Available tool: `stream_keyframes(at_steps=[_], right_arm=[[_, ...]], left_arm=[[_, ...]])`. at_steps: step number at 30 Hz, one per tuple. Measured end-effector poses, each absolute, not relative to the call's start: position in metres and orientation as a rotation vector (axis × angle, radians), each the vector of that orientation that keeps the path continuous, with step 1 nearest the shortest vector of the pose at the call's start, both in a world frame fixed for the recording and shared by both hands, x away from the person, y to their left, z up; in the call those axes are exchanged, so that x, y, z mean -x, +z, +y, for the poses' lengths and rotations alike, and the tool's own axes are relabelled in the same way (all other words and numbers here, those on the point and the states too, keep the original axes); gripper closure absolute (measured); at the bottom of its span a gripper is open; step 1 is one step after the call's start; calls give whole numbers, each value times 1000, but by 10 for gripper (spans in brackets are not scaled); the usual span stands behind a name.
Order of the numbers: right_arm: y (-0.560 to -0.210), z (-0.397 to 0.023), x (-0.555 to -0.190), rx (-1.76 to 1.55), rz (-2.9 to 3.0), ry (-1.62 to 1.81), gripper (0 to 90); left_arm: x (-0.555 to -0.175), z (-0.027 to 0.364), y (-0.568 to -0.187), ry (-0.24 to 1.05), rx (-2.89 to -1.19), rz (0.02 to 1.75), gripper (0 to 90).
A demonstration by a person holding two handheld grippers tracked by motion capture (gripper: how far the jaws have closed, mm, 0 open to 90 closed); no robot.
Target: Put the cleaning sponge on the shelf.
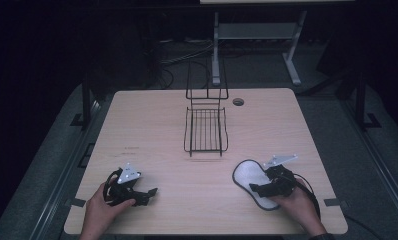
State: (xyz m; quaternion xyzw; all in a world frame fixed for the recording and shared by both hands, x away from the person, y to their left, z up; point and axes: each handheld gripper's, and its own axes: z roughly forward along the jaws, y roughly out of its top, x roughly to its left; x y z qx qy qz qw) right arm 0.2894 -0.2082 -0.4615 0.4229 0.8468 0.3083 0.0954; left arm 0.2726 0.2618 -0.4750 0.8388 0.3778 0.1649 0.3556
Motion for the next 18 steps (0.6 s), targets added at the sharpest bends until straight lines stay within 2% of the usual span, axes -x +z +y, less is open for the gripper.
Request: stream_keyframes(at_steps=[10, 12, 18], right_arm=[[-453, -212, -286, -1249, 2479, 943, 359], [-450, -215, -286, -1247, 2467, 969, 421], [-442, -220, -284, -1258, 2429, 1035, 535]], left_arm=[[-273, 262, -475, 426, -2167, 976, 126], [-273, 262, -475, 426, -2167, 976, 126], [-273, 262, -475, 426, -2167, 976, 126]])
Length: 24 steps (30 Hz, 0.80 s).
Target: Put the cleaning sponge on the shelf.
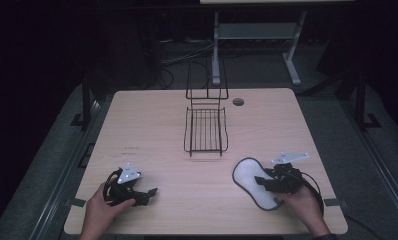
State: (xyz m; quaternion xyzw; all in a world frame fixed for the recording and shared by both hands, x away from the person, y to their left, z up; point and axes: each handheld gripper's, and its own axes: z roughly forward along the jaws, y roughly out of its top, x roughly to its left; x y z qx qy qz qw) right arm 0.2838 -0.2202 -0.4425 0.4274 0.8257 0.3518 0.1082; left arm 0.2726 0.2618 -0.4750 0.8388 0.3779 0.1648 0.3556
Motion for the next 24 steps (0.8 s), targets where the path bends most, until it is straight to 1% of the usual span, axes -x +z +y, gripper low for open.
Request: stream_keyframes(at_steps=[9, 21, 24], right_arm=[[-430, -223, -280, -1241, 2398, 1123, 662], [-416, -230, -275, -1206, 2388, 1268, 797], [-414, -231, -274, -1201, 2397, 1262, 815]], left_arm=[[-273, 262, -475, 426, -2166, 977, 126], [-273, 262, -475, 426, -2167, 976, 126], [-273, 262, -475, 426, -2166, 976, 126]])
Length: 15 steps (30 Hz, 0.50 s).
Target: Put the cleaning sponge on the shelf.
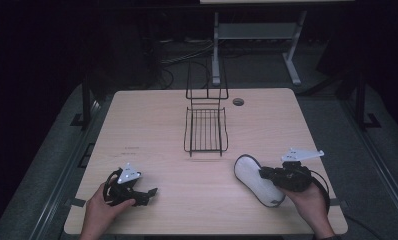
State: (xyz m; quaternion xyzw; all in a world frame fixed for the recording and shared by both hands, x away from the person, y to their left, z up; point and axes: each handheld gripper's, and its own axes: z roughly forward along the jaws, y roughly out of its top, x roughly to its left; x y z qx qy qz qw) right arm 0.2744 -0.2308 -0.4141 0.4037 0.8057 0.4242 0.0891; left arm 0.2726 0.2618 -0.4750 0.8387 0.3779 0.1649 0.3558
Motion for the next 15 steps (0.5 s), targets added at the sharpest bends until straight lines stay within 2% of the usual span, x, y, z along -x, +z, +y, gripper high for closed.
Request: stream_keyframes(at_steps=[15], right_arm=[[-406, -234, -277, -1157, 2403, 1278, 824]], left_arm=[[-273, 262, -475, 424, -2162, 979, 125]])
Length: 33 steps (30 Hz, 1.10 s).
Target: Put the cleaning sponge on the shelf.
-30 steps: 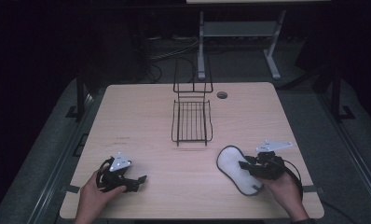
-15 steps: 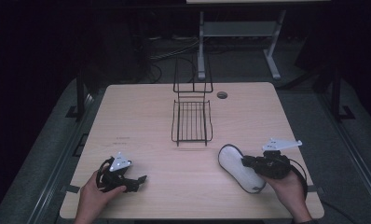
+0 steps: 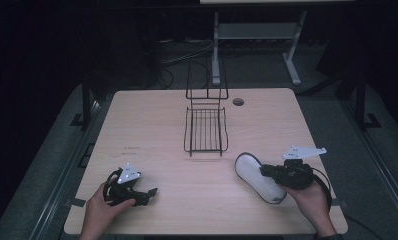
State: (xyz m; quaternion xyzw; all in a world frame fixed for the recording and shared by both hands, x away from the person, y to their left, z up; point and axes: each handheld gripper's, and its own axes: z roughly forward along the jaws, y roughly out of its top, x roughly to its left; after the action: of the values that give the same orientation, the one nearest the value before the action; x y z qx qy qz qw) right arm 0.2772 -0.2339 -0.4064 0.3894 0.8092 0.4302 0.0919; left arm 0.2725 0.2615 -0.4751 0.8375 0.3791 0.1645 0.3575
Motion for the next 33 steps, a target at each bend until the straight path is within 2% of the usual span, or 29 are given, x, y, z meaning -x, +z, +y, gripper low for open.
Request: stream_keyframes(at_steps=[33], right_arm=[[-379, -220, -320, -1064, 2348, 1365, 823]], left_arm=[[-273, 262, -475, 425, -2165, 978, 126]])
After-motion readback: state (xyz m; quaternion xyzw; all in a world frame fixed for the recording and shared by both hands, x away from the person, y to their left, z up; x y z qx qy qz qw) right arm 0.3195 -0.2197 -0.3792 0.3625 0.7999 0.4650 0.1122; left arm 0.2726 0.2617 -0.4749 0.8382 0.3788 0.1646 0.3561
